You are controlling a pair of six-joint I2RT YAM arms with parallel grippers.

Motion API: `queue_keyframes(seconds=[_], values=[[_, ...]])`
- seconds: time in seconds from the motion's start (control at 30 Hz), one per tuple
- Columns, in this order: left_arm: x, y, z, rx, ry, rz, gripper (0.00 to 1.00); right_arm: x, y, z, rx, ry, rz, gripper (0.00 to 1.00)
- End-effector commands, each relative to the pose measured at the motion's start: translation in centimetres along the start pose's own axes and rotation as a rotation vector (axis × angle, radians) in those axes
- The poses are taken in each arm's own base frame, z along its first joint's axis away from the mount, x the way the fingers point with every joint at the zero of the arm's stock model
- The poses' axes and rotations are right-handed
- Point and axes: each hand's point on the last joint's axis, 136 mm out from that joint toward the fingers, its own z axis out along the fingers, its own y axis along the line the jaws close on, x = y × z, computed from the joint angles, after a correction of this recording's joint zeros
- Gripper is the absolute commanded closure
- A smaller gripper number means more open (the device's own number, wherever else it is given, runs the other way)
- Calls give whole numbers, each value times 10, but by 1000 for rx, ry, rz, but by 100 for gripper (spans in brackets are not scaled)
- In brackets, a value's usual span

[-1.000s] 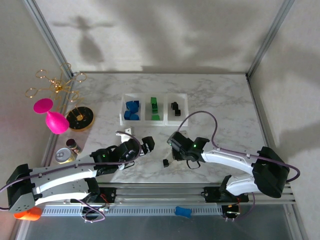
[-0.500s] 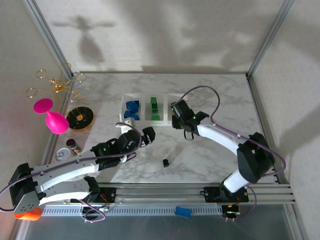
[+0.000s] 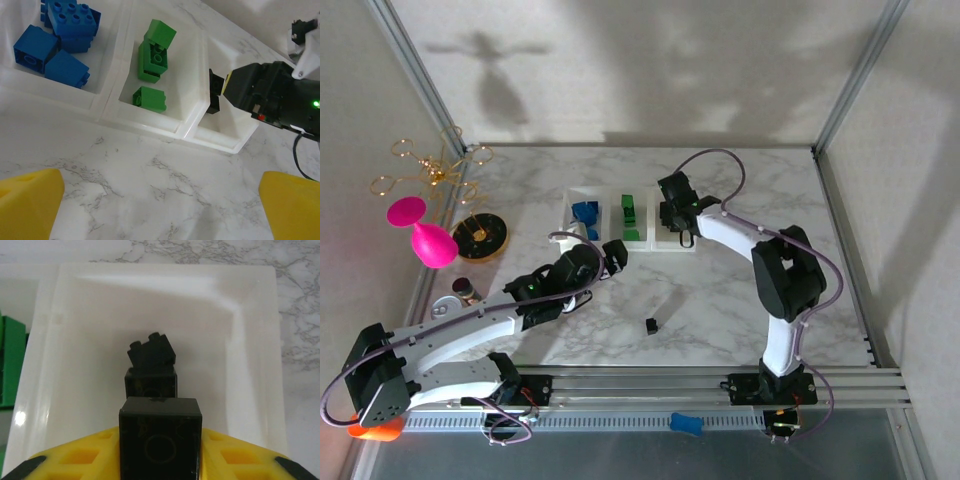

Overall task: Sort the legos into containers by color
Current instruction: Place the lego in the container, then pick up the lego from the bottom-center of the table.

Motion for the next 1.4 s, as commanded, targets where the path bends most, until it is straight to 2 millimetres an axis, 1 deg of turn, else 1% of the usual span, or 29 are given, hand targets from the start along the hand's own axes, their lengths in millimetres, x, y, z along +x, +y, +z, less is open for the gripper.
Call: queue_keyframes(seconds=[0.0, 0.1, 0.2, 0.33, 0.4, 0.5, 0.6, 0.73, 0.83, 0.87, 0.9, 0.97, 1.13, 1.23, 1.37], values=[[-8, -5, 0, 16, -13, -2, 0, -17, 4, 7, 1, -37, -15, 59], [-7, -3, -1, 15, -12, -6, 0, -21, 7, 11, -6, -36, -32, 52], [-6, -3, -3, 27, -9, -13, 0, -26, 10, 5, -19, -40, -33, 49], [-7, -3, -6, 40, -12, -20, 0, -36, 15, -20, -67, -75, -29, 48], [-7, -1, -6, 34, -12, -17, 0, -37, 16, -33, -83, -81, -31, 47], [-6, 0, -8, 29, -3, -16, 0, -30, 19, -52, -108, -79, -36, 47], [-5, 2, -11, 39, -2, -32, 0, -18, 18, -68, -130, -64, -37, 46], [-1, 10, -17, 40, 9, -52, 0, 5, 19, -92, -152, -39, -53, 45], [5, 21, -22, 31, 20, -57, 0, 30, 21, -107, -162, -7, -75, 44], [6, 25, -24, 24, 26, -56, 0, 37, 18, -112, -161, 2, -73, 43], [7, 28, -26, 16, 29, -57, 0, 51, 24, -117, -173, 20, -94, 42], [12, 35, -29, 8, 46, -55, 0, 71, 22, -123, -165, 52, -95, 41], [26, 48, -35, 14, 90, -64, 0, 125, 24, -138, -176, 116, -96, 38], [31, 59, -38, -9, 100, -72, 0, 158, 30, -143, -200, 172, -73, 36], [36, 65, -40, -20, 113, -82, 0, 193, 42, -149, -236, 202, -64, 34]])
